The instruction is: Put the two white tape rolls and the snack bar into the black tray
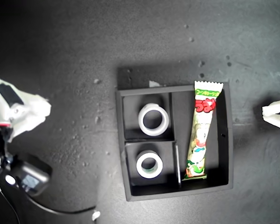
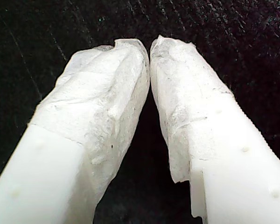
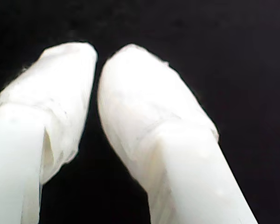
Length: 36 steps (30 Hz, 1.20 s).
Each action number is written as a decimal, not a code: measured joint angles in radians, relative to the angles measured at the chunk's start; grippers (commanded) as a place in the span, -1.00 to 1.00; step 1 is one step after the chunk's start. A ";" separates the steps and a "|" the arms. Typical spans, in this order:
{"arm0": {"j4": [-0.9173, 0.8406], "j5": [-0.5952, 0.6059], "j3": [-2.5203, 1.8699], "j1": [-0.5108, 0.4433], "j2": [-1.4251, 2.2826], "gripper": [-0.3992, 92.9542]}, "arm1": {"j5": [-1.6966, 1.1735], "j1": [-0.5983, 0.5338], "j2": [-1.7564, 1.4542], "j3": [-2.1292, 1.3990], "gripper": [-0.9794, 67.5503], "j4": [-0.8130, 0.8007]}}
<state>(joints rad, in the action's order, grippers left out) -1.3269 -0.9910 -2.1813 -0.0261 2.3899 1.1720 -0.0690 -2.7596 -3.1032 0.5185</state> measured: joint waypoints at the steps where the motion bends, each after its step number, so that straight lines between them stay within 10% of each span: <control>1: 0.038 -0.011 -0.078 0.000 0.015 -0.96 | -0.002 0.000 0.000 0.000 -0.97 0.012; 11: 0.262 -0.028 -0.672 -0.089 0.403 -0.99 | 0.086 0.029 0.000 0.000 -0.97 0.137; 16: 0.192 -0.052 -0.899 -0.130 0.917 -0.99 | 0.272 0.069 -0.015 -0.003 -0.96 0.253; 36: -0.029 -0.356 -0.900 -0.232 0.946 -0.99 | 0.502 -0.160 -0.018 -0.005 -0.96 0.371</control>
<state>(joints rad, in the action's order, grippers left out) -1.3560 -1.3468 -3.0818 -0.2577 3.3364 1.6736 -0.2286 -2.7780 -3.1078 0.8897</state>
